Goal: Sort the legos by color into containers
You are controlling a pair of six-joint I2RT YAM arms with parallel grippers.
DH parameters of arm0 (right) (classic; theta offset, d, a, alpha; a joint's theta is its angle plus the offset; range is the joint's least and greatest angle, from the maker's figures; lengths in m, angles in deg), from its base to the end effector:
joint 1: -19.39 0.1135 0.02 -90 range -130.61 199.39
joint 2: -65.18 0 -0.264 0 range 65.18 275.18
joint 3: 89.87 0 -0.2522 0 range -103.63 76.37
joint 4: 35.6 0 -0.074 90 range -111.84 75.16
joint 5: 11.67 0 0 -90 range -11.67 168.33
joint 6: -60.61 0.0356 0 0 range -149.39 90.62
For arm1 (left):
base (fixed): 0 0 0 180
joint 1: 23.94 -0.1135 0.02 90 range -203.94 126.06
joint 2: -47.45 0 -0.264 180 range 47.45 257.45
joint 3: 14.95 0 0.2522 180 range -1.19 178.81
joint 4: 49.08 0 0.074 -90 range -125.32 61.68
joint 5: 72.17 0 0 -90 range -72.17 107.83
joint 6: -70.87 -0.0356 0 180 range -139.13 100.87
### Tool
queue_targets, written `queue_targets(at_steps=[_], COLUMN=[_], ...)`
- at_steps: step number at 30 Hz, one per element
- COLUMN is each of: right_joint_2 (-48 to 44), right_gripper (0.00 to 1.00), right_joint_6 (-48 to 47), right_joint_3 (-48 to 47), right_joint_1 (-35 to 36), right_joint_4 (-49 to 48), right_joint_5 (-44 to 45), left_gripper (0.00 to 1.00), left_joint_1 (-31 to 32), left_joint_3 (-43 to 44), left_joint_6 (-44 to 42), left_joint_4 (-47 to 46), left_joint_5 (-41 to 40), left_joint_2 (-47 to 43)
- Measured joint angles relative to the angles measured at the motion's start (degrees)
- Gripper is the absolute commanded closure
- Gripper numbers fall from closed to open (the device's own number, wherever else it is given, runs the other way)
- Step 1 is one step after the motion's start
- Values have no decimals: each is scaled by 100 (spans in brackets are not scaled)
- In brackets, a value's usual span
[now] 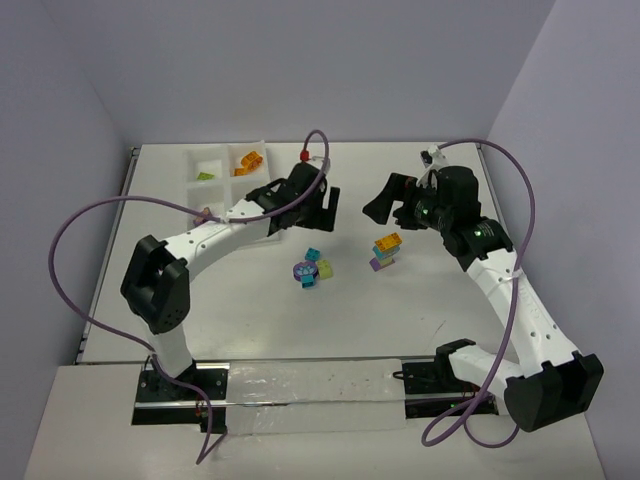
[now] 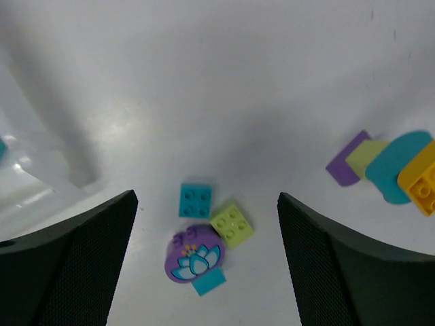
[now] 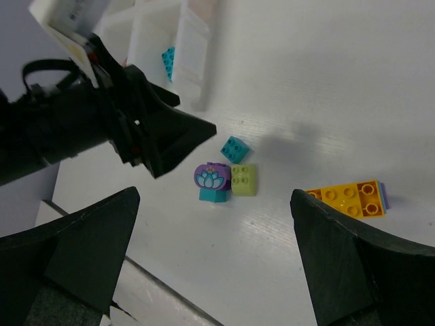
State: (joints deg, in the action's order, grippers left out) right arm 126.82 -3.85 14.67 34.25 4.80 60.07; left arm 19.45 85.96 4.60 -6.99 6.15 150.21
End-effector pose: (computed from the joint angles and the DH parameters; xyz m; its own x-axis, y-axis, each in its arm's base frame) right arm 0.2252 0.0713 0.3578 -0.6120 0.2612 -0.7465 -0.2777 0.8128 0.5121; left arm 0.3020 -0.2756 0.2873 -0.6897 0.1097 -0.7157 0.3160 0.9350 -0.1612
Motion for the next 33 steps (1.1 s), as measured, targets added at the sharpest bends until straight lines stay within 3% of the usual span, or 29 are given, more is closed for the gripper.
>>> queue_targets(at_steps=[6, 10, 27, 30, 33], right_joint_2=[-165, -171, -167, -163, -152], right_gripper=[0, 0, 0, 0, 0], right_joint_6=[15, 13, 9, 9, 9], right_joint_3=[152, 180, 180, 181, 180], right_joint_1=[0, 0, 0, 0, 0], right_joint_4=[13, 11, 7, 7, 4], right_joint_5=[23, 33, 4, -5, -26], left_gripper=[7, 19, 40, 47, 64], left_joint_1=[415, 515, 468, 433, 384], left_joint_3=[-135, -135, -378, -389, -389], left_joint_6=[162, 145, 187, 204, 196], left_joint_4=[120, 217, 232, 227, 187], left_joint_5=[20, -47, -507, -502, -503], left_joint_2=[470, 883, 1392, 1464, 1488])
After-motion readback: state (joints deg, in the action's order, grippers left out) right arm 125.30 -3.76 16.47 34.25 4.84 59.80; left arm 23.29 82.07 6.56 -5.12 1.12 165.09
